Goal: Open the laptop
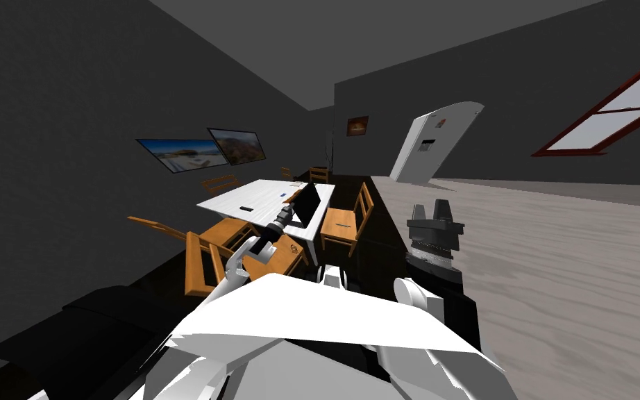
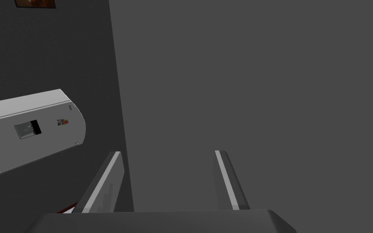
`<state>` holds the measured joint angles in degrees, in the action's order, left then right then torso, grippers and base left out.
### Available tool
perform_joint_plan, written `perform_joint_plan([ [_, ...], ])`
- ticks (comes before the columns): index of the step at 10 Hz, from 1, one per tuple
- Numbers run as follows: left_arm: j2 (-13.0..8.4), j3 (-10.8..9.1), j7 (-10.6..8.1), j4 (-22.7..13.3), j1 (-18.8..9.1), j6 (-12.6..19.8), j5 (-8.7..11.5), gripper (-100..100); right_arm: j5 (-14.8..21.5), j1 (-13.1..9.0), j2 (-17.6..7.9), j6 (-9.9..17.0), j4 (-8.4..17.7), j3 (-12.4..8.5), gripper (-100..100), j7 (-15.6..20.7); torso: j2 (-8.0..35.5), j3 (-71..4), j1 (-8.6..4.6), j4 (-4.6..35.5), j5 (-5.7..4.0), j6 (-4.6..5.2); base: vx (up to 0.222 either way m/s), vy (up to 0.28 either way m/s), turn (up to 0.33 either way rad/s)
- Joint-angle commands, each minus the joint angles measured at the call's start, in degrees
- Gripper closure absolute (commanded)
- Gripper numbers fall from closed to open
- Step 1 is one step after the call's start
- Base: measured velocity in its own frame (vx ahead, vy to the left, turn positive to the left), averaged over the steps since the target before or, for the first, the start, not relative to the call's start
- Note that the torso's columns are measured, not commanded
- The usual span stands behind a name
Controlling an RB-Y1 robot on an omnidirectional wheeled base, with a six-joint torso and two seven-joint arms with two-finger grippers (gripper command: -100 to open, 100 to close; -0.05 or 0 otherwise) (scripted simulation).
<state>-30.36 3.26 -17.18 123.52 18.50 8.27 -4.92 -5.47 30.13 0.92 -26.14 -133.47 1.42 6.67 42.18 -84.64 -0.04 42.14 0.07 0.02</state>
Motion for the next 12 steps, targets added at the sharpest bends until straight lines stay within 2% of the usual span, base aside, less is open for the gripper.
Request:
perform_joint_plan([
  [1,2.19,0.55,-3.29,-0.02,-0.28,0.58,3.26,100,0.00,0.00,0.00,0.00,0.00,0.00,0,0.00,0.12,0.07,-0.04,0.09,-0.05,0.02,0.005,0.119,0.016],
  [2,1.54,0.40,-2.00,-0.05,-0.04,0.56,2.13,100,0.00,0.00,0.00,0.00,0.00,0.00,0,0.00,0.19,0.13,0.07,0.20,-0.02,0.00,0.008,0.060,-0.001],
  [3,3.46,0.83,-3.73,-1.64,-0.27,-0.33,4.00,100,0.00,0.00,0.00,0.00,0.00,0.00,0,0.00,0.24,0.16,-0.11,0.25,-0.09,0.00,0.010,0.076,0.004],
  [9,9.00,1.97,-8.15,-6.22,-1.17,-3.36,9.17,100,0.00,0.00,0.00,0.00,0.00,0.00,0,0.00,0.21,0.13,-0.05,0.25,-0.12,-0.02,0.003,0.110,-0.008],
  [10,10.85,2.34,-9.62,-7.74,-1.47,-4.37,10.89,100,0.00,0.00,0.00,0.00,0.00,0.00,0,0.00,0.24,0.15,-0.01,0.24,-0.11,-0.03,-0.001,0.128,-0.022],
  [11,9.84,2.28,-8.57,-6.80,-1.40,-3.59,9.88,100,0.00,-0.01,0.00,0.00,0.00,0.00,0,0.00,0.11,0.10,0.23,0.16,0.00,-0.11,-0.002,0.057,-0.022],
  [12,12.11,3.08,-9.99,-9.76,-1.62,-5.87,11.65,100,0.00,0.00,0.01,0.00,0.00,0.01,0,0.00,0.06,0.05,0.10,0.14,-0.02,-0.13,0.003,0.090,-0.013],
])
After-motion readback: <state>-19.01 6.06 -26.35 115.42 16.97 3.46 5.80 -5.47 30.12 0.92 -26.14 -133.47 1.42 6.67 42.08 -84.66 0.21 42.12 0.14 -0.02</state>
